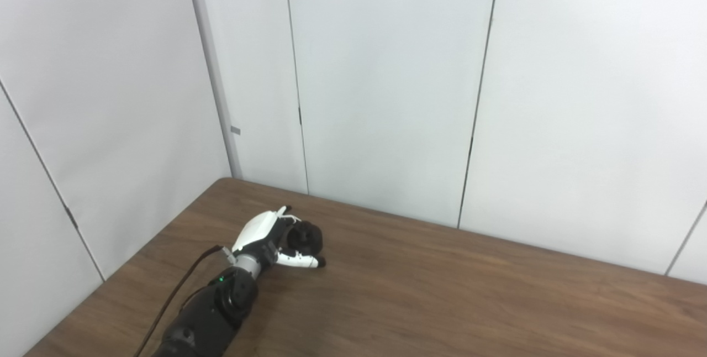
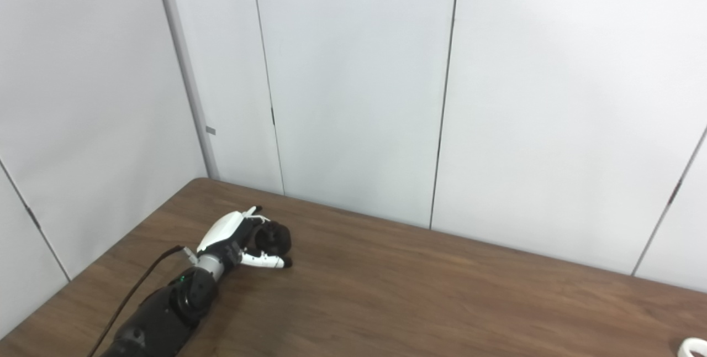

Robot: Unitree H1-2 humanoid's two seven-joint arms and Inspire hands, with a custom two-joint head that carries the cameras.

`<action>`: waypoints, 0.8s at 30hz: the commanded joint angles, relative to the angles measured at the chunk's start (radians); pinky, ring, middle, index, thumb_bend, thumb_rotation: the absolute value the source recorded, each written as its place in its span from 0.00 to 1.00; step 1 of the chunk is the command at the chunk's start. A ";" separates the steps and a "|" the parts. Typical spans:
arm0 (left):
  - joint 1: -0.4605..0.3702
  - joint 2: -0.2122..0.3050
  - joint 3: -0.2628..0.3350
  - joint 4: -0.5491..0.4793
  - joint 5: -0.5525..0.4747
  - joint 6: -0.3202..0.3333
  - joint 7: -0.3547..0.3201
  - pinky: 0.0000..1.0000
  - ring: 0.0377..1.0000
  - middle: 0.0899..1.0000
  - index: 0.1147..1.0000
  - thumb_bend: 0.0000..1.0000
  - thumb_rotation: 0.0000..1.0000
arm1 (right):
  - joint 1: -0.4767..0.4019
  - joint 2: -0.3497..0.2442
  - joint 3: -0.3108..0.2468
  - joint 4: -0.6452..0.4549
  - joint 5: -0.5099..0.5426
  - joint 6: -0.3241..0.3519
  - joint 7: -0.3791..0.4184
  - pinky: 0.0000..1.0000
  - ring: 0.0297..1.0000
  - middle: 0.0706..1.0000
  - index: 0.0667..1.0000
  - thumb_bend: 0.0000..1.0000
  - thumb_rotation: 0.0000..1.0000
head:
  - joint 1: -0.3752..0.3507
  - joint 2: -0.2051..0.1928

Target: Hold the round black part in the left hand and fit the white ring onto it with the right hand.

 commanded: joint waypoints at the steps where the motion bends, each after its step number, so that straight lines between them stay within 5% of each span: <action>1: 0.017 -0.004 -0.024 0.022 0.024 0.001 -0.009 1.00 1.00 0.94 0.52 0.86 0.06 | 0.002 -0.003 0.000 -0.007 0.003 0.001 0.001 0.84 0.96 0.97 0.87 0.34 0.80 | 0.001 0.002; 2: 0.022 -0.003 -0.024 0.020 0.023 0.002 -0.006 1.00 1.00 0.93 0.51 0.84 0.04 | 0.001 -0.004 0.000 -0.005 0.003 -0.002 0.002 0.84 0.97 0.97 0.87 0.34 0.80 | 0.001 0.002; 4: 0.029 -0.001 -0.025 0.023 0.020 -0.006 0.006 1.00 1.00 0.92 0.44 0.59 0.05 | 0.001 -0.005 -0.002 -0.004 0.004 -0.002 0.001 0.84 0.97 0.97 0.87 0.33 0.80 | 0.001 0.004; 6: 0.033 0.000 -0.026 0.025 0.018 -0.015 0.016 1.00 1.00 0.91 0.43 0.54 0.05 | 0.001 -0.006 -0.002 -0.006 0.007 0.002 0.002 0.85 0.97 0.97 0.87 0.33 0.80 | 0.001 0.005; 24: 0.056 0.009 -0.093 0.033 0.035 -0.104 0.048 1.00 0.96 0.83 0.41 0.52 0.04 | 0.000 -0.001 0.001 -0.022 0.006 0.017 -0.006 0.90 0.99 0.99 0.89 0.35 0.78 | -0.015 0.014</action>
